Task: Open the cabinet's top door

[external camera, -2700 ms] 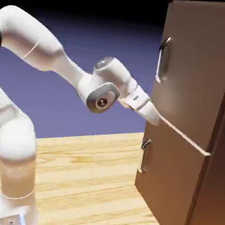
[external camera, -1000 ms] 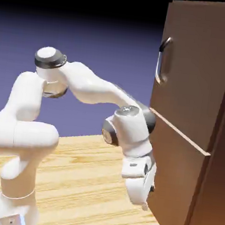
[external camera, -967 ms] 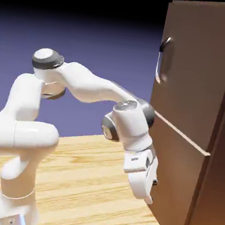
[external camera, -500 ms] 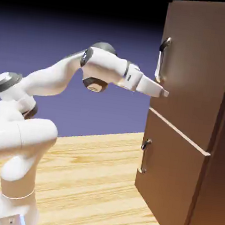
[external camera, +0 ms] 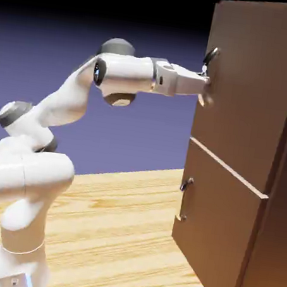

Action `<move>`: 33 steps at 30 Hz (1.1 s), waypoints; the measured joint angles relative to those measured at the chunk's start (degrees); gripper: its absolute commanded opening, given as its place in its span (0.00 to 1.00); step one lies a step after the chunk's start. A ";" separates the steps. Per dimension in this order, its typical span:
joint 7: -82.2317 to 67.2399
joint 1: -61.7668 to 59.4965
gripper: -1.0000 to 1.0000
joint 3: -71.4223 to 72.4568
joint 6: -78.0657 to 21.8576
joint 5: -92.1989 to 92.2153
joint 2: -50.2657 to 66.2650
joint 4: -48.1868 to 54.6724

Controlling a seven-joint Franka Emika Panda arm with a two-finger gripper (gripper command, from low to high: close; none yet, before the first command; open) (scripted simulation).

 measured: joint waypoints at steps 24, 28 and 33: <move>-21.76 -19.41 0.00 -24.83 -59.37 -14.82 -20.68 -8.20; -28.04 -23.07 0.00 -26.32 -67.59 -20.78 -28.99 -5.09; -36.47 -27.38 0.00 -26.25 -75.97 -28.81 -39.37 0.31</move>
